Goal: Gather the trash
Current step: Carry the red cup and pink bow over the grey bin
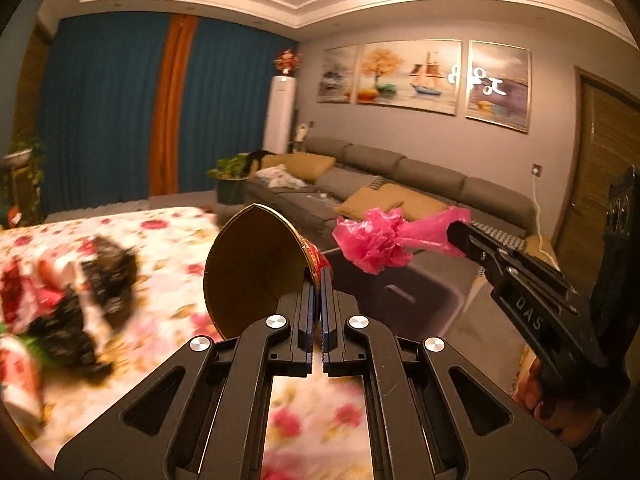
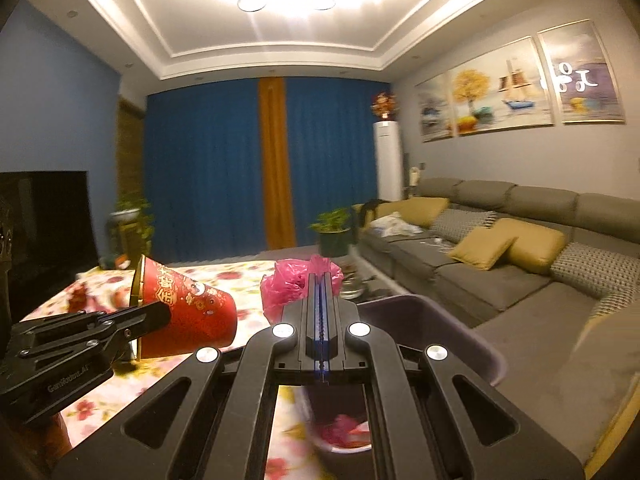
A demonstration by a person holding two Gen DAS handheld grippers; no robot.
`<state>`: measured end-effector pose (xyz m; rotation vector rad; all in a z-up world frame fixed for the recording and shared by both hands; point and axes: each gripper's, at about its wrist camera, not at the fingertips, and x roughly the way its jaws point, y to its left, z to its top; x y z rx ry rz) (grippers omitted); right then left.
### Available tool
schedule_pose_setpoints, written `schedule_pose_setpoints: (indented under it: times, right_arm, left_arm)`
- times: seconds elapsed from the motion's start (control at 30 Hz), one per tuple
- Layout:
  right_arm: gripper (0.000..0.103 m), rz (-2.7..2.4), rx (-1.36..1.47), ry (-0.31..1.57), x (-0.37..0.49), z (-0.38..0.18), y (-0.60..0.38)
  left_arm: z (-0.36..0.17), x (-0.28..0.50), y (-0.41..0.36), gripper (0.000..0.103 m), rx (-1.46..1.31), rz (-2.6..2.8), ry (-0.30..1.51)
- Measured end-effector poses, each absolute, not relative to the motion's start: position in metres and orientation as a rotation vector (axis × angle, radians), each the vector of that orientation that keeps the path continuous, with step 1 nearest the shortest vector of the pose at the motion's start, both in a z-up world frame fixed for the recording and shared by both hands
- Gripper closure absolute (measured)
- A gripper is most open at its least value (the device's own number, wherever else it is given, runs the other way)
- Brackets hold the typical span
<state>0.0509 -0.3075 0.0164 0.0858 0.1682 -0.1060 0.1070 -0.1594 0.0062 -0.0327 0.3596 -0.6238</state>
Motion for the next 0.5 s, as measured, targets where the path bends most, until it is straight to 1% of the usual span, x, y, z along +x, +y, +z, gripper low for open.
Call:
schedule_pose_setpoints:
  times: [0.2, 0.5]
  right_arm:
    - [0.102, -0.161, 0.106, 0.176, 0.055, 0.007, -0.336]
    - [0.102, -0.202, 0.134, 0.187, 0.062, -0.004, -0.361]
  left_arm:
    - [0.001, 0.124, -0.204, 0.101, -0.016, -0.687, 0.364]
    - [-0.015, 0.142, -0.235, 0.101, -0.01, -0.729, 0.398]
